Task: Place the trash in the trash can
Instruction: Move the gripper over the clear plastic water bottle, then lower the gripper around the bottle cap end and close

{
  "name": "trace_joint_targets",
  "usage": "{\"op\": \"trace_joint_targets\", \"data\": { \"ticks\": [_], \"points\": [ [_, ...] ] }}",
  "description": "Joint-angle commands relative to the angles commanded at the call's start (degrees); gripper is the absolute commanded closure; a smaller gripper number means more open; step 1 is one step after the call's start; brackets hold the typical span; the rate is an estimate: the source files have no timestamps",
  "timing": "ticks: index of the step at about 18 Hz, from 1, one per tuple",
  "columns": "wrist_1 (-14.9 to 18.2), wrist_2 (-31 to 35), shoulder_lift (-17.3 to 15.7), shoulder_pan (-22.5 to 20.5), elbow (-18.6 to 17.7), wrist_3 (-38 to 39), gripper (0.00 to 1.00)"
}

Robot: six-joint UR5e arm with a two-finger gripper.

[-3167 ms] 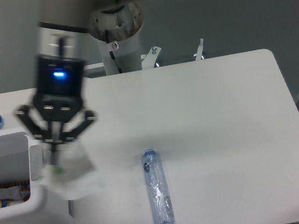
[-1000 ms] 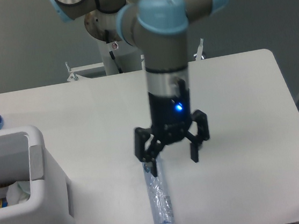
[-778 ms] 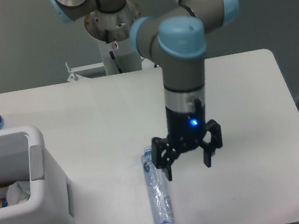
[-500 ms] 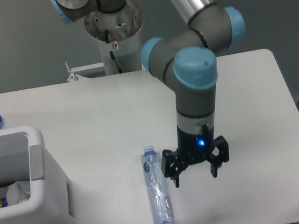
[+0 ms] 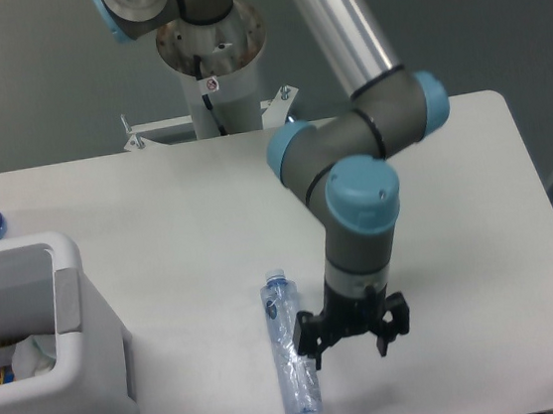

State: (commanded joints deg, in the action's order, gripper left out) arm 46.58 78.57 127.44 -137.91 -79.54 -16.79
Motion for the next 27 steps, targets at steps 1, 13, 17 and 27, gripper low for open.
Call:
{"op": "trace_joint_targets", "data": {
  "ticks": [1, 13, 17, 27],
  "points": [
    [-0.09, 0.0, 0.44, 0.27, -0.09, 0.09, 0.0],
    [-0.35, 4.92, 4.92, 4.49, 2.46, 0.18, 0.0],
    [-0.53, 6.58, 5.89, 5.01, 2.29, 0.27, 0.0],
    [-0.62, 8.88, 6.86, 5.89, 2.37, 0.27, 0.0]
  ]
}}
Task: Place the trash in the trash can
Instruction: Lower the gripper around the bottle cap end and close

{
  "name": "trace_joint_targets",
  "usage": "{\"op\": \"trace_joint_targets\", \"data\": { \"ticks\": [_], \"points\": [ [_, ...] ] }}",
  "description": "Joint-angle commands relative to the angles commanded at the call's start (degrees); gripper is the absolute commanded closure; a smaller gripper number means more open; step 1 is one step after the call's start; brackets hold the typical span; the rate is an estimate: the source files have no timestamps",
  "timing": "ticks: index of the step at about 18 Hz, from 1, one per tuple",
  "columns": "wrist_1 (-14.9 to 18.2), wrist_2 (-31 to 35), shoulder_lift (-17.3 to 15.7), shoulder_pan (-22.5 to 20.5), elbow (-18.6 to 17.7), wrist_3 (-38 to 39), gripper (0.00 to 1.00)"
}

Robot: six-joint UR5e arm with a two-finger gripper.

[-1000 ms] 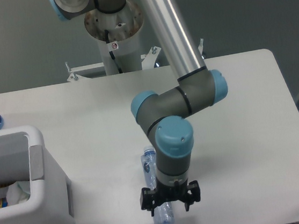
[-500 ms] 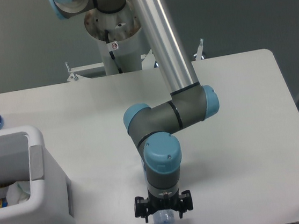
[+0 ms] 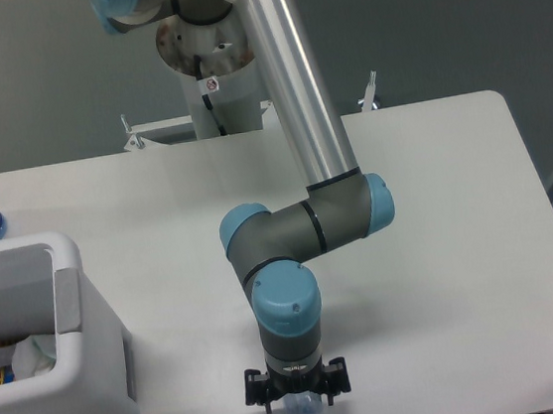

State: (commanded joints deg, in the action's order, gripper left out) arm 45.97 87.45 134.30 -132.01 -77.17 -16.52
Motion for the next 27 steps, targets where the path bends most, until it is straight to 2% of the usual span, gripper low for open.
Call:
{"op": "trace_joint_targets", "data": {
  "ticks": [6, 11, 27],
  "points": [
    [-0.09, 2.02, 0.7, 0.0, 0.09, 0.0, 0.01],
    [0.0, 2.37, 0.62, 0.0, 0.18, 0.7, 0.18],
    [-0.09, 3.51, 1.14, 0.09, 0.35, 0.7, 0.19]
  ]
}}
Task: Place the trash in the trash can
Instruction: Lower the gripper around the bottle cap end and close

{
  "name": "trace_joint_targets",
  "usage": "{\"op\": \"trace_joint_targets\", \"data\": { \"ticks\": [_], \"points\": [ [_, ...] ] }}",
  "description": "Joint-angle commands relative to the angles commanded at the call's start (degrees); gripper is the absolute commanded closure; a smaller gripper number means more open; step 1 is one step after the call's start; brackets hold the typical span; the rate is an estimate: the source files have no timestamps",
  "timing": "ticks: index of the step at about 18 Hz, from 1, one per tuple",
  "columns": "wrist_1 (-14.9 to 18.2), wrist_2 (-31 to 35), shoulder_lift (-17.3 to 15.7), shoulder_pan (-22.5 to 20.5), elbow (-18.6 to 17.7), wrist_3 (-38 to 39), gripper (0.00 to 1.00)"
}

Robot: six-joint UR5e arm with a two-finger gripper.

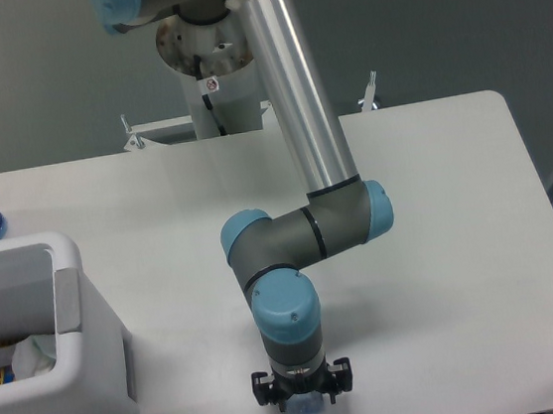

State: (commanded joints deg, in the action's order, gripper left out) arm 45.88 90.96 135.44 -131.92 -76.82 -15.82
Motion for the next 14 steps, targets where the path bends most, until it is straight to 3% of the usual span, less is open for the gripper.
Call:
{"op": "trace_joint_targets", "data": {
  "ticks": [4, 14],
  "points": [
    [0.09, 0.62, 0.09, 0.0, 0.09, 0.09, 0.34],
    [0.09, 0.62, -0.44, 0.09, 0.35, -0.09, 0.38]
  ]
}}
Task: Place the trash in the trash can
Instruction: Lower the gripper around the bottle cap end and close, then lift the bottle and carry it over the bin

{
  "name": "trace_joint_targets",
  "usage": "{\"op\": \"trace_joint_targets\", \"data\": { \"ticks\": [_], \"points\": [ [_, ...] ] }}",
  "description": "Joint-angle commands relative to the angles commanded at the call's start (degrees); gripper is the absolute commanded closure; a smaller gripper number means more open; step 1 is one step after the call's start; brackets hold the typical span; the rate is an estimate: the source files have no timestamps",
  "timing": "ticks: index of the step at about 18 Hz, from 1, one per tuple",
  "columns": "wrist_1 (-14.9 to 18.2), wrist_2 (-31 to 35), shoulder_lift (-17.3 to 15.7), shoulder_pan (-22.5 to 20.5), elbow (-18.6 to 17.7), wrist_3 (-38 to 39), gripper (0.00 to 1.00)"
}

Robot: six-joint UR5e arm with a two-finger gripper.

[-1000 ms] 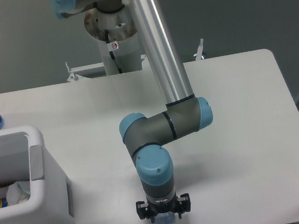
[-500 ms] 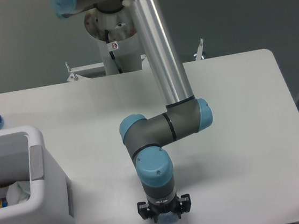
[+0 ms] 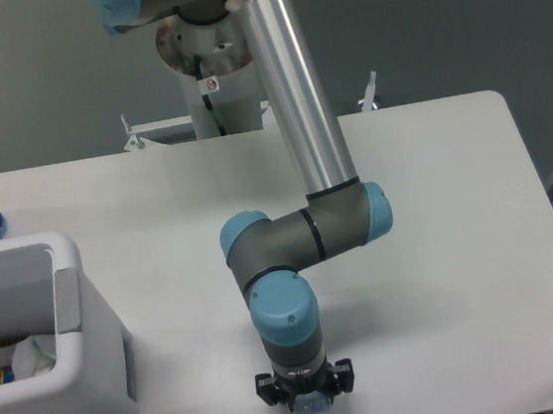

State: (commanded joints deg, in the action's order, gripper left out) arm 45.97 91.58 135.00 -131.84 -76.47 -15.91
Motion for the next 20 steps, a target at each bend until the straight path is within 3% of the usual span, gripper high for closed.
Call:
{"op": "trace_joint_targets", "data": {
  "ticks": [9, 14, 20],
  "points": [
    [0.0, -0.88, -3.34, -0.88, 0.62, -0.09, 0.45],
    [-0.35, -4.99, -9.13, -2.19, 2.45, 1.05, 0.45],
    [-5.61, -7.37, -14.49, -2.9, 8.08, 12.55, 0.45]
  ]
}}
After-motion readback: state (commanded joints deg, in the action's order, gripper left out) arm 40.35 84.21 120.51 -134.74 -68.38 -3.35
